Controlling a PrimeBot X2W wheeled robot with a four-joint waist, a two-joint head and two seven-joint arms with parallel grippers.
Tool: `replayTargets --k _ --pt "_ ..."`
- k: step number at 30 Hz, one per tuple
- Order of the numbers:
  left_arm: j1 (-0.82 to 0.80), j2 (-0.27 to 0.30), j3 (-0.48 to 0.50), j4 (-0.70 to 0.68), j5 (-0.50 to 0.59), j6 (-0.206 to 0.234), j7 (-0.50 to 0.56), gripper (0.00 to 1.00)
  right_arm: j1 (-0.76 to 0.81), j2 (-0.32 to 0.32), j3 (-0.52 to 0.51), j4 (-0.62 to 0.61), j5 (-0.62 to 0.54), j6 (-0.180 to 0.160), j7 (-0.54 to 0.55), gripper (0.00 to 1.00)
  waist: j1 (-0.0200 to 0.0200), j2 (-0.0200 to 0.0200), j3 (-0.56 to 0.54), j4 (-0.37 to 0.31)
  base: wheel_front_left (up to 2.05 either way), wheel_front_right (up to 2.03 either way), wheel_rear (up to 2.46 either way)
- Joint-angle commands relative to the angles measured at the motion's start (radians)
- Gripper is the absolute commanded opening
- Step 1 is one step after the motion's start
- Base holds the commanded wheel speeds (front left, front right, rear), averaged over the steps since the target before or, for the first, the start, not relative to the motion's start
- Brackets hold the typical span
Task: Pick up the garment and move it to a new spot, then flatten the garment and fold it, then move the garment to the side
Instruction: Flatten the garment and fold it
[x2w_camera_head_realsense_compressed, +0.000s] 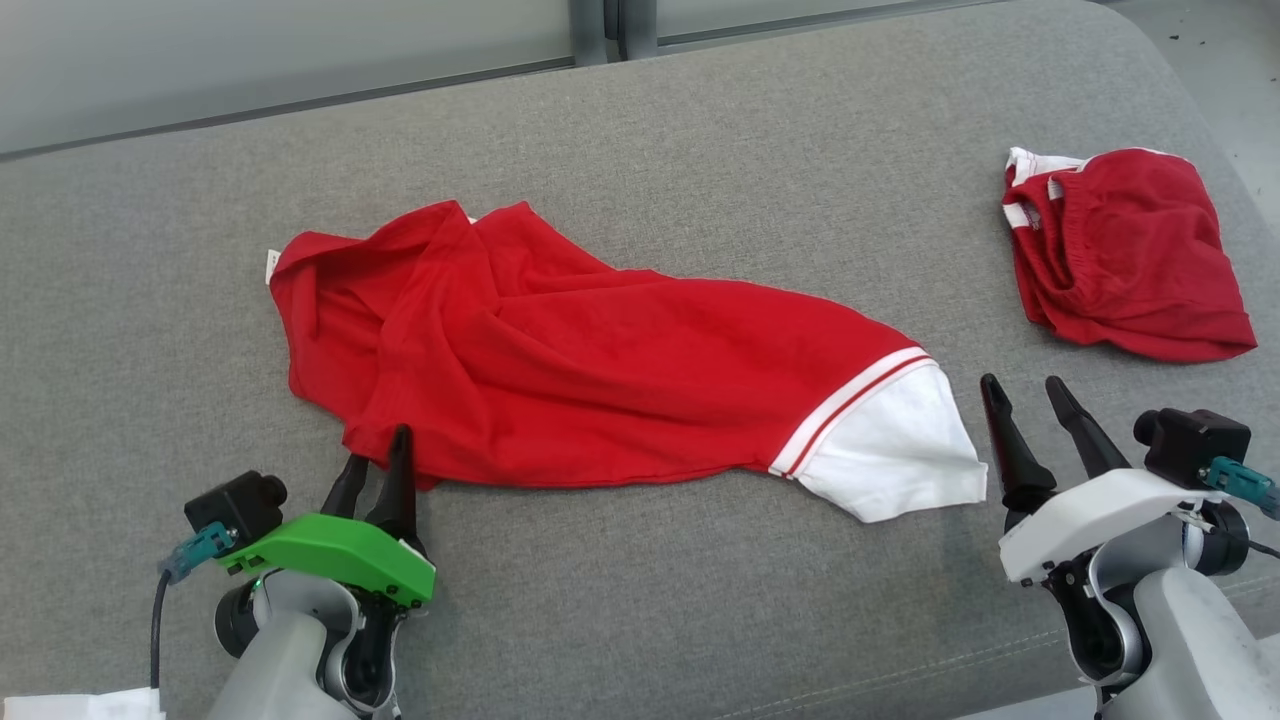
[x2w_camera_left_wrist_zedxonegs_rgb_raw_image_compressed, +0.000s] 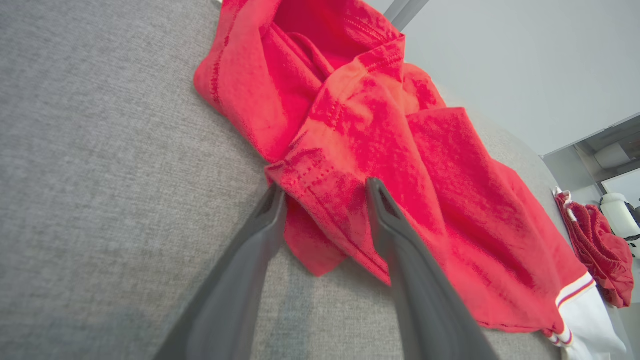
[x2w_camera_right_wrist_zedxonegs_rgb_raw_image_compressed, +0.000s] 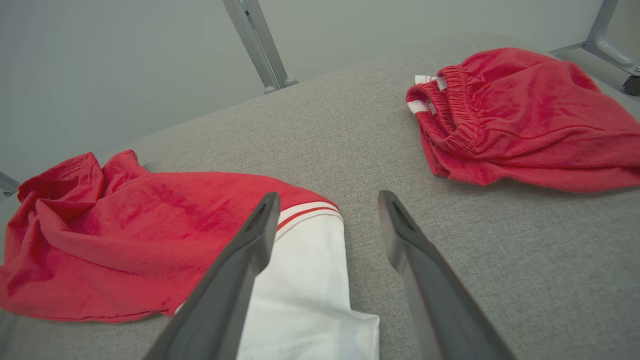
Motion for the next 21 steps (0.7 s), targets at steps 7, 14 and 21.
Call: replayTargets --k 7,14,21 --pt "-0.021 -0.008 -0.001 0.007 0.006 -0.006 -0.032 0.0 -0.009 -0.004 0.003 0.008 -0.007 0.0 -0.009 1.0 0.0 0.0 0.001 0.014 0.0 0.0 0.0" --pt "0.052 -0.017 0.03 -0.067 0.064 0.011 -0.05 0.0 0.005 -0.003 -0.003 0.014 -0.008 0.0 -0.013 1.0 0.0 0.0 -0.009 0.046 0.0 0.0 0.0" --pt "0.219 -0.041 0.083 -0.224 0.115 0.052 -0.051 0.0 0.021 0.007 -0.006 0.022 -0.011 0.0 -0.016 1.0 0.0 0.0 -0.02 0.084 0.0 0.0 0.0"
